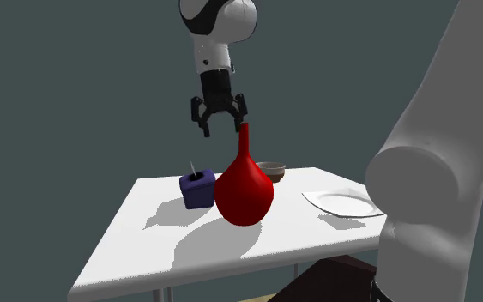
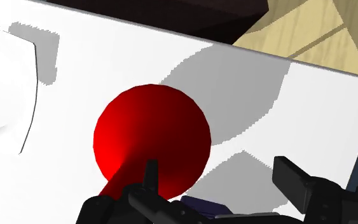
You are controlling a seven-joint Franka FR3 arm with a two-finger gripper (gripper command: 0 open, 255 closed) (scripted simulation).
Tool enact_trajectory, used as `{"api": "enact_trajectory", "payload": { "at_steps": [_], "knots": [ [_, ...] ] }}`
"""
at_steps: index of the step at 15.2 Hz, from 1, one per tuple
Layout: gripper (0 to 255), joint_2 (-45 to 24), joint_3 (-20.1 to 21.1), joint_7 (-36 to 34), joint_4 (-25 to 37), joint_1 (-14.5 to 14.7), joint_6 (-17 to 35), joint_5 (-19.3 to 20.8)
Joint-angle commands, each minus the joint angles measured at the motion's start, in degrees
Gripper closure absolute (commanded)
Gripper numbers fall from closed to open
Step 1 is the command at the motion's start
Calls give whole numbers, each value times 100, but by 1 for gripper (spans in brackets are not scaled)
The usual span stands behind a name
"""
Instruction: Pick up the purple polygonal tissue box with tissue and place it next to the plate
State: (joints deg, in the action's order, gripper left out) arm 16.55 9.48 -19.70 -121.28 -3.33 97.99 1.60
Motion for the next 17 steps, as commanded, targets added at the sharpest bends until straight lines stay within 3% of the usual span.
{"api": "enact_trajectory", "payload": {
  "at_steps": [1,10,17],
  "knots": [
    [0,-471,60,-208,324,-48,136,142],
    [0,-2560,128,-1085,2163,-71,244,876],
    [0,-4327,-58,-1520,4244,108,-173,1380]
  ]
}}
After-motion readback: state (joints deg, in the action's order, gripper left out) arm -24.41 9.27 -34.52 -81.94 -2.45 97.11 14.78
